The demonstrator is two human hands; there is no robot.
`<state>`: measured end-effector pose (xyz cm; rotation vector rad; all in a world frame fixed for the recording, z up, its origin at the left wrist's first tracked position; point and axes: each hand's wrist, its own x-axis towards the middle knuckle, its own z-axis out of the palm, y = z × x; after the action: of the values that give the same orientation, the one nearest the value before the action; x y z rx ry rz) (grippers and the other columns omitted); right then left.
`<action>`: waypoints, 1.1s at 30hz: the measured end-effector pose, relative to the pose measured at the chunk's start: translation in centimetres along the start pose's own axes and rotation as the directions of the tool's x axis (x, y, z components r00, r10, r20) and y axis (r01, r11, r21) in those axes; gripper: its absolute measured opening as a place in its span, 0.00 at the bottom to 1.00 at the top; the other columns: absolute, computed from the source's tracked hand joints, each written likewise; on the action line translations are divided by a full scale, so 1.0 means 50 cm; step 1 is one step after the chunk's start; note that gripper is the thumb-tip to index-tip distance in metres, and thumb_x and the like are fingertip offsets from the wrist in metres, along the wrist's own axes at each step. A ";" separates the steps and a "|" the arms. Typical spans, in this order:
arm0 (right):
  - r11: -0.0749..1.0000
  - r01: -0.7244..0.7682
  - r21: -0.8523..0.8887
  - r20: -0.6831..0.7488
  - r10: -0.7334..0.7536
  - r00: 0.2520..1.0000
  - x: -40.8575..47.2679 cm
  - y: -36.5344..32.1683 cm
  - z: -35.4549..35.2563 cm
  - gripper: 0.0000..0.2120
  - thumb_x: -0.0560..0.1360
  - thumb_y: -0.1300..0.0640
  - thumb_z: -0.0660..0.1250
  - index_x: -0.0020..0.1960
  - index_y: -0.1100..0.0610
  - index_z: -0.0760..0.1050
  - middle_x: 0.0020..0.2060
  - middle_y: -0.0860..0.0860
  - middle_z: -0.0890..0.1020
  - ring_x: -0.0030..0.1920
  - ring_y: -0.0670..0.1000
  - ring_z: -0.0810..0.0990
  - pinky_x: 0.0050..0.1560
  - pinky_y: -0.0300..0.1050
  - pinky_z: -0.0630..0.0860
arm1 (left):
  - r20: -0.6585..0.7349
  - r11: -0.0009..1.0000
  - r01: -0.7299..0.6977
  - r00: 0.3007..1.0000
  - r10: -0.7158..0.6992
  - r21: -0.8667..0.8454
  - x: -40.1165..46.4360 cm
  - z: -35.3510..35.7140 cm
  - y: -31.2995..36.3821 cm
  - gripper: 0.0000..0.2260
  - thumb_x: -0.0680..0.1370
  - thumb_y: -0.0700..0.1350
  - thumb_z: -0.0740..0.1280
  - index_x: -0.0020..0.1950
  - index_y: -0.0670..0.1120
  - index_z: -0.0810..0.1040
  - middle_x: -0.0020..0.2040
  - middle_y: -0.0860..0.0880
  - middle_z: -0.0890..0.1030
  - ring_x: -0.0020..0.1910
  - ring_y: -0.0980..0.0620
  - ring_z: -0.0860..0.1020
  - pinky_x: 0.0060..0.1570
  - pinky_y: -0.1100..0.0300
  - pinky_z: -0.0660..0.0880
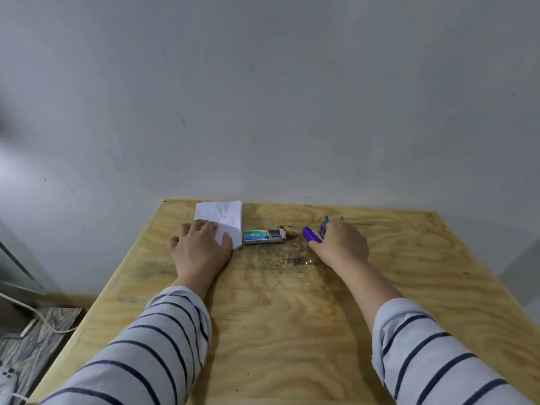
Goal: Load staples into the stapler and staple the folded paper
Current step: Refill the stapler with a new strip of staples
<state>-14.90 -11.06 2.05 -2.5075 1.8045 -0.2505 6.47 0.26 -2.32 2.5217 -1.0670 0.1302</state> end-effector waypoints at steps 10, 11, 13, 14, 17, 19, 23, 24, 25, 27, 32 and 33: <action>0.951 0.002 0.308 -0.126 0.038 0.991 0.004 -0.023 -0.003 0.24 0.66 0.48 0.73 0.59 0.56 0.74 0.51 0.53 0.78 0.50 0.54 0.77 0.39 0.41 0.70 | -0.250 0.960 -0.279 0.932 0.263 -0.030 -0.011 -0.010 0.019 0.13 0.77 0.53 0.60 0.59 0.54 0.76 0.59 0.54 0.77 0.59 0.49 0.71 0.58 0.50 0.63; 0.940 0.031 0.340 -0.146 0.020 0.989 0.006 -0.027 -0.008 0.25 0.66 0.48 0.73 0.60 0.56 0.74 0.51 0.53 0.78 0.51 0.54 0.77 0.40 0.41 0.71 | -0.262 0.944 -0.323 0.918 0.298 -0.061 -0.014 -0.016 0.032 0.10 0.77 0.52 0.60 0.56 0.54 0.77 0.55 0.55 0.78 0.57 0.49 0.72 0.55 0.51 0.63; 0.915 0.108 0.388 -0.197 -0.033 0.980 0.008 -0.037 -0.018 0.27 0.66 0.48 0.74 0.62 0.55 0.73 0.52 0.53 0.77 0.52 0.54 0.77 0.43 0.43 0.74 | -0.217 0.911 -0.345 0.930 0.298 -0.228 -0.019 -0.028 0.073 0.09 0.79 0.53 0.59 0.52 0.54 0.77 0.47 0.56 0.79 0.51 0.50 0.75 0.51 0.53 0.67; 0.898 0.151 0.412 -0.227 -0.059 0.972 0.007 -0.043 -0.023 0.27 0.66 0.49 0.74 0.62 0.54 0.73 0.52 0.52 0.77 0.52 0.53 0.77 0.45 0.45 0.76 | -0.155 0.882 -0.316 0.948 0.279 -0.350 -0.021 -0.038 0.097 0.10 0.79 0.55 0.59 0.52 0.54 0.77 0.44 0.57 0.79 0.47 0.52 0.76 0.48 0.54 0.71; 0.827 0.246 0.506 -0.302 -0.097 0.948 0.001 -0.057 -0.036 0.28 0.66 0.51 0.75 0.64 0.53 0.72 0.53 0.52 0.77 0.53 0.53 0.76 0.48 0.47 0.78 | 0.014 0.753 -0.170 0.973 0.231 -0.636 -0.023 -0.067 0.167 0.14 0.77 0.62 0.58 0.51 0.55 0.78 0.38 0.57 0.82 0.36 0.57 0.79 0.35 0.57 0.77; 0.784 0.276 0.555 -0.332 -0.096 0.939 -0.005 -0.061 -0.043 0.28 0.66 0.52 0.76 0.64 0.54 0.72 0.53 0.52 0.77 0.53 0.53 0.76 0.49 0.47 0.78 | 0.017 0.681 -0.124 0.980 0.196 -0.721 -0.022 -0.080 0.194 0.13 0.76 0.61 0.61 0.48 0.54 0.79 0.37 0.55 0.83 0.34 0.58 0.80 0.34 0.58 0.77; 0.726 0.316 0.611 -0.321 -0.139 0.937 -0.012 -0.051 -0.052 0.26 0.68 0.56 0.75 0.64 0.54 0.72 0.54 0.52 0.76 0.51 0.50 0.76 0.46 0.42 0.77 | 0.022 0.607 -0.095 0.983 0.183 -0.789 -0.016 -0.083 0.196 0.11 0.75 0.55 0.67 0.46 0.48 0.82 0.35 0.52 0.84 0.35 0.56 0.82 0.39 0.55 0.81; 0.693 0.294 0.658 -0.273 -0.144 0.951 -0.013 -0.049 -0.057 0.23 0.71 0.56 0.73 0.64 0.54 0.72 0.54 0.51 0.76 0.50 0.48 0.76 0.43 0.36 0.75 | 0.013 0.619 -0.112 0.981 0.193 -0.777 -0.015 -0.082 0.191 0.10 0.75 0.54 0.68 0.46 0.48 0.82 0.35 0.52 0.83 0.35 0.55 0.82 0.39 0.54 0.81; 0.657 0.264 0.706 -0.216 -0.155 0.964 -0.015 -0.047 -0.061 0.20 0.74 0.55 0.69 0.64 0.54 0.72 0.54 0.50 0.77 0.49 0.47 0.76 0.41 0.32 0.74 | 0.001 0.636 -0.131 0.979 0.202 -0.761 -0.014 -0.082 0.185 0.09 0.75 0.54 0.68 0.45 0.49 0.81 0.35 0.53 0.83 0.35 0.55 0.82 0.40 0.53 0.81; 0.633 0.235 0.737 -0.151 -0.185 0.971 -0.012 -0.046 -0.066 0.15 0.78 0.52 0.62 0.64 0.53 0.73 0.54 0.49 0.79 0.51 0.48 0.78 0.44 0.34 0.76 | -0.026 0.687 -0.182 0.973 0.231 -0.704 -0.013 -0.084 0.176 0.07 0.75 0.53 0.68 0.46 0.50 0.81 0.35 0.54 0.83 0.34 0.54 0.80 0.39 0.55 0.80; 0.700 0.262 0.664 -0.206 -0.165 0.964 -0.007 -0.055 -0.064 0.15 0.79 0.50 0.60 0.58 0.57 0.77 0.46 0.50 0.82 0.43 0.48 0.78 0.43 0.39 0.72 | -0.100 0.738 -0.323 0.938 0.331 -0.593 -0.019 -0.095 0.168 0.08 0.76 0.51 0.68 0.49 0.49 0.80 0.37 0.56 0.81 0.38 0.57 0.79 0.40 0.64 0.74; 0.725 0.262 0.637 -0.236 -0.140 0.962 -0.006 -0.056 -0.061 0.14 0.80 0.51 0.59 0.56 0.58 0.78 0.43 0.50 0.81 0.40 0.48 0.77 0.39 0.39 0.71 | -0.112 0.733 -0.327 0.938 0.328 -0.596 -0.020 -0.095 0.166 0.07 0.77 0.50 0.67 0.49 0.48 0.80 0.38 0.54 0.81 0.39 0.57 0.79 0.40 0.65 0.74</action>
<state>-12.84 -9.67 5.40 -2.1719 1.1549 -0.9626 0.21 -2.41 4.50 1.7396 -1.2983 -0.1090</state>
